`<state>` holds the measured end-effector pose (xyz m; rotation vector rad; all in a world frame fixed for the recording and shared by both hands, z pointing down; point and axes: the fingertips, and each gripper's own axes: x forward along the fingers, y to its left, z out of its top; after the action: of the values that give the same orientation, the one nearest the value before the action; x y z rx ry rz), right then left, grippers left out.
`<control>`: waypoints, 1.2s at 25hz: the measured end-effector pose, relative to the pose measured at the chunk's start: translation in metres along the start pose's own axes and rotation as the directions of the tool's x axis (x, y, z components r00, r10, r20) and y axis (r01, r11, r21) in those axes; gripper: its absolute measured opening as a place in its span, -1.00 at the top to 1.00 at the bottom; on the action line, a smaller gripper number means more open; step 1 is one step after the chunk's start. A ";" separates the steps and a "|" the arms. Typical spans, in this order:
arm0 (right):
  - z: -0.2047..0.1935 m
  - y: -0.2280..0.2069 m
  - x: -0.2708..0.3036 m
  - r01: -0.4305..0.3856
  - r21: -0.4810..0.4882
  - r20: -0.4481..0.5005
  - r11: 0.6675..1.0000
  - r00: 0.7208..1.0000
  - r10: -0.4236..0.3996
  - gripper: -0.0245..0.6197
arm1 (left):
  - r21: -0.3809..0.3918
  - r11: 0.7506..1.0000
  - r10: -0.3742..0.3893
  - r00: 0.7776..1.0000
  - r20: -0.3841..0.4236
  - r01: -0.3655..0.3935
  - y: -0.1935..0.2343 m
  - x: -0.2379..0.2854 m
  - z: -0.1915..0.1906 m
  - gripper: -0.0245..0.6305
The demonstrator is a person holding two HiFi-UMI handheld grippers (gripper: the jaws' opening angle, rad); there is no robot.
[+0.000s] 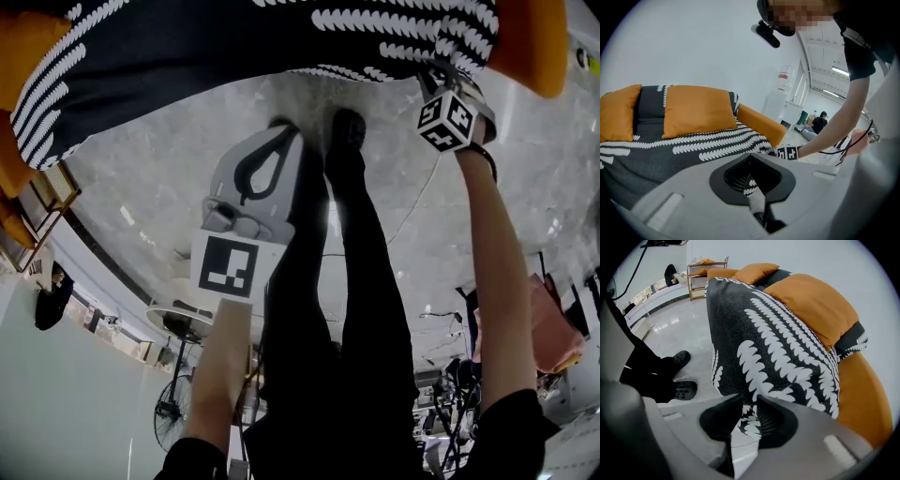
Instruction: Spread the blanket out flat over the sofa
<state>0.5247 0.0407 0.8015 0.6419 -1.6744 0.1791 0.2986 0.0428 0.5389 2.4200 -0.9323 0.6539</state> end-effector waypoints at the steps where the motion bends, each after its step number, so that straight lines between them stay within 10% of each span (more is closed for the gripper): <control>1: -0.002 0.000 -0.002 0.009 0.003 0.002 1.000 1.000 -0.009 0.61 | 0.001 1.000 -0.002 1.000 -0.001 0.002 0.000 0.001 0.001 0.89; 18: -0.048 -0.042 0.027 0.194 -0.148 -0.128 0.970 0.968 -0.214 0.72 | 0.035 0.999 -0.032 0.999 -0.041 0.034 -0.007 0.018 -0.015 0.89; 30: -0.073 -0.043 -0.008 0.146 -0.194 -0.218 0.970 0.958 -0.188 0.90 | 0.037 0.998 -0.042 0.999 -0.025 0.043 -0.025 0.006 0.005 0.89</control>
<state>0.6093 0.0413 0.7999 0.6008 -1.3823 -0.0153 0.3213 0.0534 0.5325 2.4524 -0.8632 0.6901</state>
